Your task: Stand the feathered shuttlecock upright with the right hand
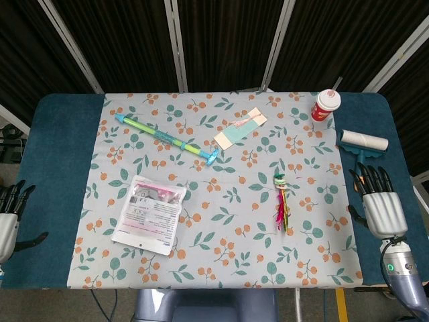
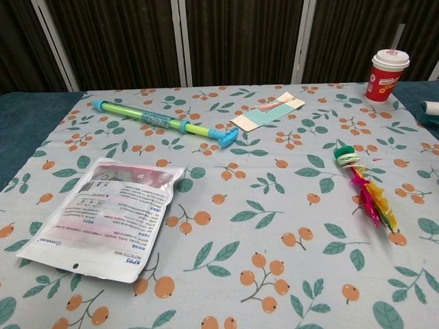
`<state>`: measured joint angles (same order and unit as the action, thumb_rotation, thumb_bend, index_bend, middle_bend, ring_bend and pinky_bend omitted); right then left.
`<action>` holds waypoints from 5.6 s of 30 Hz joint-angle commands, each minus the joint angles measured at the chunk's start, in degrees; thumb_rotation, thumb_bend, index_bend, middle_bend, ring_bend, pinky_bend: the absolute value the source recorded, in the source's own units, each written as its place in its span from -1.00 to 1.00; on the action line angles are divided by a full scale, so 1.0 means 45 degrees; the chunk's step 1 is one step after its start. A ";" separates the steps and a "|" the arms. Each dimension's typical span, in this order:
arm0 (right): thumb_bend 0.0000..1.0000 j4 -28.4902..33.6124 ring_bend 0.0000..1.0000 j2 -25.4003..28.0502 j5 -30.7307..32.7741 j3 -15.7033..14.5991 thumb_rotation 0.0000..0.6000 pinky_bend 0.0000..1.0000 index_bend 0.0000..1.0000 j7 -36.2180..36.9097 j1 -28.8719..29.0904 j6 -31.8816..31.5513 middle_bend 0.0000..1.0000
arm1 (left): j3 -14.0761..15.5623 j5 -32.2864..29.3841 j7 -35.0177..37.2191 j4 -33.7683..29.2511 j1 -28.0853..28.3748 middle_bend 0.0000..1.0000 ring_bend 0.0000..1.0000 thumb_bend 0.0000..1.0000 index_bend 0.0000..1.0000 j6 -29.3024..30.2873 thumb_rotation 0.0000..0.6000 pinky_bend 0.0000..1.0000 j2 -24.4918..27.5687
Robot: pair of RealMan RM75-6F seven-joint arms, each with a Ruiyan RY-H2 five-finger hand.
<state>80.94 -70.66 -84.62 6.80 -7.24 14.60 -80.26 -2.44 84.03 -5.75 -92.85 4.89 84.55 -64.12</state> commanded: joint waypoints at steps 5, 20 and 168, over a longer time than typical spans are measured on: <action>-0.55 0.0002 -1.00 0.0025 -0.0080 -0.0035 1.00 -1.00 -0.80 0.0058 -0.0006 -0.0028 -1.00 | 0.0014 0.0025 0.0007 0.0000 -0.0016 -1.00 -1.00 -0.72 -0.83 0.0028 0.84 -1.00 -0.0004; -0.60 -0.0584 -1.00 0.0027 -0.1186 -0.0355 1.00 -1.00 -0.76 0.1064 0.0213 -0.0257 -1.00 | -0.0016 -0.0027 -0.0062 0.0008 0.0000 -1.00 -1.00 -0.72 -0.83 0.0005 0.84 -1.00 -0.0030; -0.20 -0.2520 -0.86 -0.1305 -0.4384 -0.2228 1.00 -1.00 0.28 0.1269 0.4585 0.1259 -0.35 | -0.0023 -0.0038 -0.0375 -0.0011 -0.0009 -1.00 -1.00 -0.72 -0.82 0.0057 0.85 -1.00 -0.0126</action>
<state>69.39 -76.72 -104.44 -3.41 -1.42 35.16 -74.52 -2.54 83.86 -7.44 -92.90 4.85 84.81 -64.69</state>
